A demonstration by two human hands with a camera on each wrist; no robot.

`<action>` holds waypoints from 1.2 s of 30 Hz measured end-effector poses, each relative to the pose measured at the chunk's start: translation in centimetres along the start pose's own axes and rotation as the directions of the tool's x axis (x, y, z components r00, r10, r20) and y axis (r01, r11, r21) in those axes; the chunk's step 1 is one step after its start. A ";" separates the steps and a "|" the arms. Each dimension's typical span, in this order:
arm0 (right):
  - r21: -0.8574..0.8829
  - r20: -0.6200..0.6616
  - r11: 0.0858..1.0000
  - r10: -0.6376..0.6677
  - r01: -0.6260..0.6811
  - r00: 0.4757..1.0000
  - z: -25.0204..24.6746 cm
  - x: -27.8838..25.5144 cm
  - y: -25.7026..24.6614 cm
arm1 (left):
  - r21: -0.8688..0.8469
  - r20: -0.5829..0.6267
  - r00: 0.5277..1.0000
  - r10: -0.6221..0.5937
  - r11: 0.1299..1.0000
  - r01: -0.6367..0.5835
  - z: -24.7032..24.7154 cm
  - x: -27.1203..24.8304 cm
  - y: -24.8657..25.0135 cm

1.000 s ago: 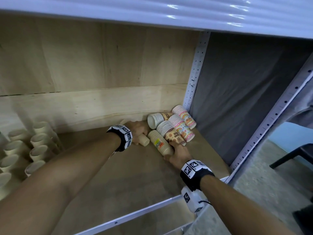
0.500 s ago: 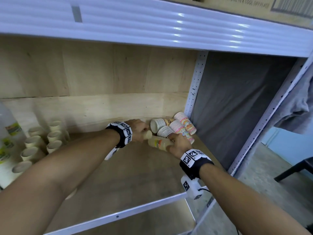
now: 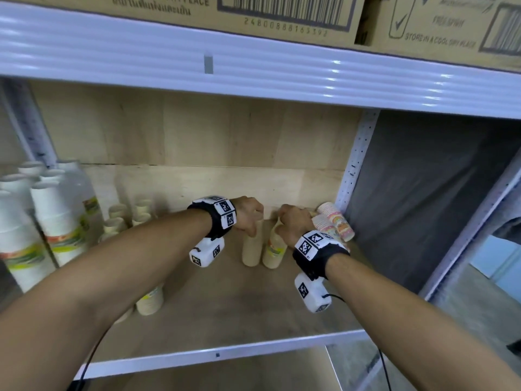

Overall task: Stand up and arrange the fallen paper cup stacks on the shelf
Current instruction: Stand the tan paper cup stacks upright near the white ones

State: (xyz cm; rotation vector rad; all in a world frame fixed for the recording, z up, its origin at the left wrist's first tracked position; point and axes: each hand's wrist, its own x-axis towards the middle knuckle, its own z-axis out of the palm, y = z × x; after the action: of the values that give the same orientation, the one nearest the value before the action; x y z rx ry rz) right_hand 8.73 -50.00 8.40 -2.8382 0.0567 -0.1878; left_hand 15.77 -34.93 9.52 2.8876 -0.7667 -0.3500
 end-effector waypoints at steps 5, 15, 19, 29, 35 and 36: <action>0.025 0.039 0.997 -0.068 0.067 0.997 0.8 1.2 -0.7 | -0.043 0.032 0.999 -0.023 0.999 0.025 0.3 -0.5 -0.3; 0.036 0.019 0.995 -0.097 0.096 0.995 2.0 3.0 -0.1 | -0.192 -0.049 0.997 -0.060 0.980 0.050 -0.4 -0.5 -0.4; 0.048 0.069 0.993 -0.109 0.105 0.992 1.5 2.9 -0.1 | -0.136 -0.034 0.999 -0.018 0.991 0.014 -0.7 -0.4 0.1; 0.066 0.076 0.998 -0.008 0.003 0.997 0.9 3.5 0.2 | -0.153 -0.084 0.995 -0.053 0.987 0.039 -1.1 -0.2 0.5; 0.046 0.081 0.998 -0.055 0.052 0.995 0.9 3.7 0.2 | -0.139 -0.084 0.996 -0.003 0.990 -0.009 -1.1 -0.3 1.3; 0.033 0.087 0.998 -0.065 0.063 0.994 1.0 3.7 0.2 | -0.140 -0.101 0.995 -0.013 0.990 -0.002 -1.1 -0.3 1.3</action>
State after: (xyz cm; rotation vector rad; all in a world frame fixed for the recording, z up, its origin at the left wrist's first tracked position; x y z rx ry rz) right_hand 12.53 -50.17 7.88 -2.8165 -0.0553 -0.0764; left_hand 15.18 -35.87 10.87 2.7526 -0.6886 -0.2447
